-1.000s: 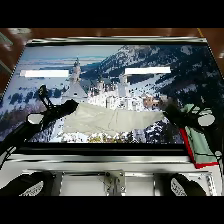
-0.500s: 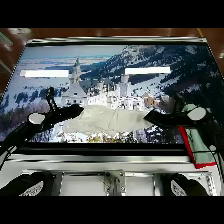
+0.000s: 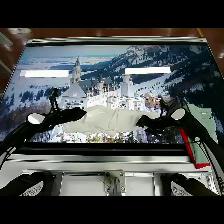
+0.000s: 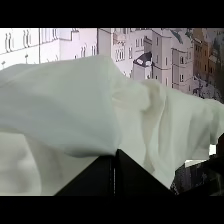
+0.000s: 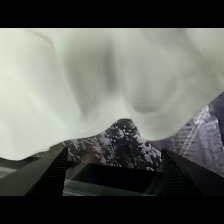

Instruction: Fold the shirts.

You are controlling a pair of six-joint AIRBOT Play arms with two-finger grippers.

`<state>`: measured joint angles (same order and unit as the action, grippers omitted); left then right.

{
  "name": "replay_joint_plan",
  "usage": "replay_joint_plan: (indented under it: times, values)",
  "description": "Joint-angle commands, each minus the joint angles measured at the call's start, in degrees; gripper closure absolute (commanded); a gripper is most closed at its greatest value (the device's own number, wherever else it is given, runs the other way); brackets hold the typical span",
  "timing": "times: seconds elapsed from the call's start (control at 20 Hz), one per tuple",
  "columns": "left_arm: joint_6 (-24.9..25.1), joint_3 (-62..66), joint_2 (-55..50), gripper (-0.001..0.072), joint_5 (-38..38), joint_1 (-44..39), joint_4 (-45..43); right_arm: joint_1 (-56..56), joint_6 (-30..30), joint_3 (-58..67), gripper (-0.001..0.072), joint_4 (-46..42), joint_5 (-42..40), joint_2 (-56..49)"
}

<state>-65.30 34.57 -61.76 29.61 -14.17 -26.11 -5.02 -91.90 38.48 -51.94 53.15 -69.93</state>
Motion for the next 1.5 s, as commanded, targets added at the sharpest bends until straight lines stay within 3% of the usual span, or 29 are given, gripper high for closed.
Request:
replay_joint_plan:
  times: [0.0, 0.25, 0.3, 0.35, 0.4, 0.45, 0.6, 0.8, 1.0, 1.2, 1.35, 1.45]
  values:
    - [0.1, 0.1, 0.1, 0.0673, 0.5, 0.0, 0.0, -0.2, -3.6, 0.0, 0.0018, 0.0, -4.3, -3.0]
    - [0.2, 0.1, 0.1, 0.0673, 0.5, 0.0, 0.0, -0.2, -6.5, 0.0, 0.0036, 0.7, -17.0, -4.8]
    - [0.2, 0.1, 0.1, 0.0673, 0.5, 0.0, 0.0, -0.2, -7.4, 0.0, 0.021, 0.8, -18.9, -4.8]
    - [0.2, 0.1, 0.1, 0.0673, 0.5, 0.0, 0.0, -0.2, -8.2, 0.0, 0.0465, 0.9, -19.9, -4.8]
    - [0.2, 0.1, 0.1, 0.0673, 0.5, 0.0, 0.0, -0.2, -8.2, 0.0, 0.0625, 1.1, -20.1, -4.8]
    - [0.2, 0.1, 0.1, 0.0673, 0.5, 0.2, 0.0, -0.2, -8.0, 0.1, 0.0652, 1.3, -19.7, -4.7]
    - [0.4, 1.4, 1.2, 0.0675, 1.2, 2.2, 0.0, 0.0, 0.5, 2.4, 0.0653, 0.2, -14.1, -0.8]
    - [5.5, 10.5, 9.8, 0.0675, 4.2, 9.0, 0.0, 3.4, 8.8, 11.8, 0.0654, -3.3, -9.5, 12.6]
    - [5.7, 28.5, 21.5, 0.0677, 5.1, 19.3, 0.0, 10.4, 9.0, 27.4, 0.0654, -3.7, -10.4, 25.2]
    - [5.6, 44.3, 28.0, 0.0676, 7.2, 27.1, 0.0, 14.1, 8.4, 38.9, 0.0654, -4.5, -7.3, 31.0]
    - [5.6, 48.2, 29.7, 0.0676, 13.2, 28.5, -0.3, 14.1, 7.2, 42.3, 0.0653, -5.9, 3.4, 31.2]
    - [2.9, 48.1, 31.1, 0.0676, 18.6, 28.5, -6.8, 14.1, 5.2, 42.4, 0.0654, -12.0, 12.7, 31.2]
